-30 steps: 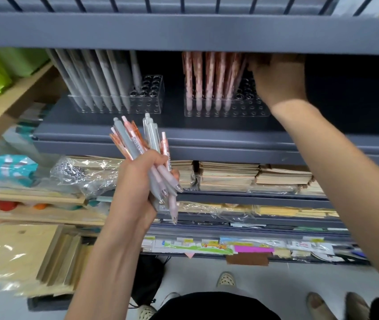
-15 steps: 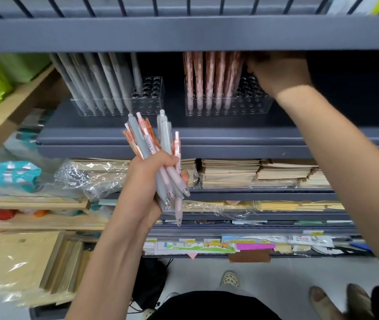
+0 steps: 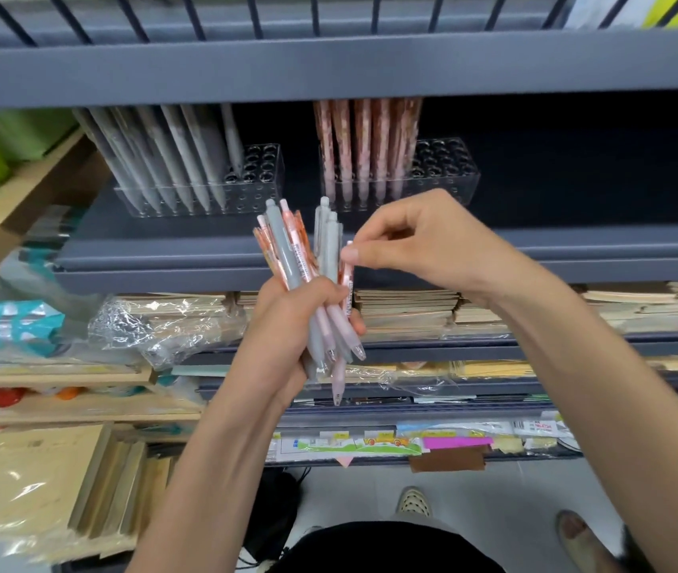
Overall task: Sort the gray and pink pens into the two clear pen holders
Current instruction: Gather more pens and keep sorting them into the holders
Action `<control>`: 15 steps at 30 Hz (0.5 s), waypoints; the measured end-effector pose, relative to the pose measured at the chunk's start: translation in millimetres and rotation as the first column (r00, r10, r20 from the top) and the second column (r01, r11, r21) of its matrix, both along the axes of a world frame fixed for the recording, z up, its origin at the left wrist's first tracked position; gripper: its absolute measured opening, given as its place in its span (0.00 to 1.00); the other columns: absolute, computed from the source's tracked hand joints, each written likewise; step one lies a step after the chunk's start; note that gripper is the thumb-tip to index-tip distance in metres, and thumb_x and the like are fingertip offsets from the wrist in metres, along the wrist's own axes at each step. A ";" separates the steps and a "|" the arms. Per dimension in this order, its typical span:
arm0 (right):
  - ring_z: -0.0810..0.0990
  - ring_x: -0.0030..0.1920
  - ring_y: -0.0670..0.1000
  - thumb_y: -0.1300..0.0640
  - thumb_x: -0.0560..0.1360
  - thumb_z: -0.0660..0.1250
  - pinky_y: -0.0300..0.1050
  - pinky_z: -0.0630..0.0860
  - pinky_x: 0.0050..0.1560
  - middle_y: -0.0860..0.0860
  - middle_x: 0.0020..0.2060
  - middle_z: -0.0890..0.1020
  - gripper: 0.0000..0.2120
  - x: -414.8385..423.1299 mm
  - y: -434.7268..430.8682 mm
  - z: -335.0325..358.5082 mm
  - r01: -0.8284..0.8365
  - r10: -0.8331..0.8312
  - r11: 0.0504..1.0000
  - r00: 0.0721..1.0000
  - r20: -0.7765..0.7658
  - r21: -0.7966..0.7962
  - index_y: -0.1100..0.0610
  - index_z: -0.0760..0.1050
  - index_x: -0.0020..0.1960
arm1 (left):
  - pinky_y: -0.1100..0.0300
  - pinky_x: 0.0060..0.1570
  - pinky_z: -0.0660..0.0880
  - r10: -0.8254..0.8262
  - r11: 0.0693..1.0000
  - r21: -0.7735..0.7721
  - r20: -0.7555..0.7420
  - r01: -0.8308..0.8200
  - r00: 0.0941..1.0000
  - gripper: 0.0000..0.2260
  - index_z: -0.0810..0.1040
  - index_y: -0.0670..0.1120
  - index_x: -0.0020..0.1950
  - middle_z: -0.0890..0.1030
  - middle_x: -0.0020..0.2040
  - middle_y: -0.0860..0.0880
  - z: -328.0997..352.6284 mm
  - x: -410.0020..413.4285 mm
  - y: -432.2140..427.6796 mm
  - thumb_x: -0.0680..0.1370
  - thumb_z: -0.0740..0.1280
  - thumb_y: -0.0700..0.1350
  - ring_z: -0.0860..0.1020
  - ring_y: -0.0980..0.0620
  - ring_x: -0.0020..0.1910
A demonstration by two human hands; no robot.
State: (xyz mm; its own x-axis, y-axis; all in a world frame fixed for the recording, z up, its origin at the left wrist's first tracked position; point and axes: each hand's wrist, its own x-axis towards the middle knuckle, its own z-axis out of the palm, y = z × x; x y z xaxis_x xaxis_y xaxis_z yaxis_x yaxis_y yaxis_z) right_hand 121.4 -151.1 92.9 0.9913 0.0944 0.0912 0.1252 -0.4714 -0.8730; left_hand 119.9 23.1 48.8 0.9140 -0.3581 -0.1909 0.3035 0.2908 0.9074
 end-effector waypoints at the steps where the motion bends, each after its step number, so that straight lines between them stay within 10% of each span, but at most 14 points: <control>1: 0.79 0.37 0.41 0.52 0.69 0.77 0.35 0.76 0.42 0.49 0.37 0.85 0.05 -0.6 -2.3 0.1 0.011 -0.010 1.000 1.000 -0.015 0.012 0.53 0.85 0.39 | 0.56 0.32 0.77 0.002 1.000 0.011 0.003 -0.002 1.000 0.13 0.75 0.41 0.52 0.78 0.28 0.47 -0.8 0.0 -2.5 0.68 0.68 0.39 0.79 0.46 0.26; 10: 0.81 0.36 0.48 0.62 0.71 0.73 0.42 0.77 0.37 0.56 0.37 0.85 0.02 -11.4 -26.2 -1.1 0.162 -0.146 0.954 0.986 -0.080 0.254 0.58 0.83 0.40 | 0.57 0.30 0.80 0.125 0.991 -0.033 -0.150 -0.132 0.981 0.07 0.73 0.39 0.55 0.84 0.37 0.41 0.3 3.0 -25.8 0.78 0.63 0.36 0.85 0.44 0.35; 15: 0.84 0.38 0.54 0.69 0.74 0.64 0.45 0.81 0.41 0.54 0.34 0.85 0.07 -12.0 -54.7 9.3 0.311 -0.416 0.775 0.906 0.073 0.550 0.61 0.79 0.43 | 0.58 0.32 0.80 0.155 0.986 -0.035 -0.133 -0.161 0.979 0.04 0.75 0.41 0.49 0.82 0.32 0.46 0.6 6.1 -21.8 0.79 0.61 0.36 0.83 0.48 0.31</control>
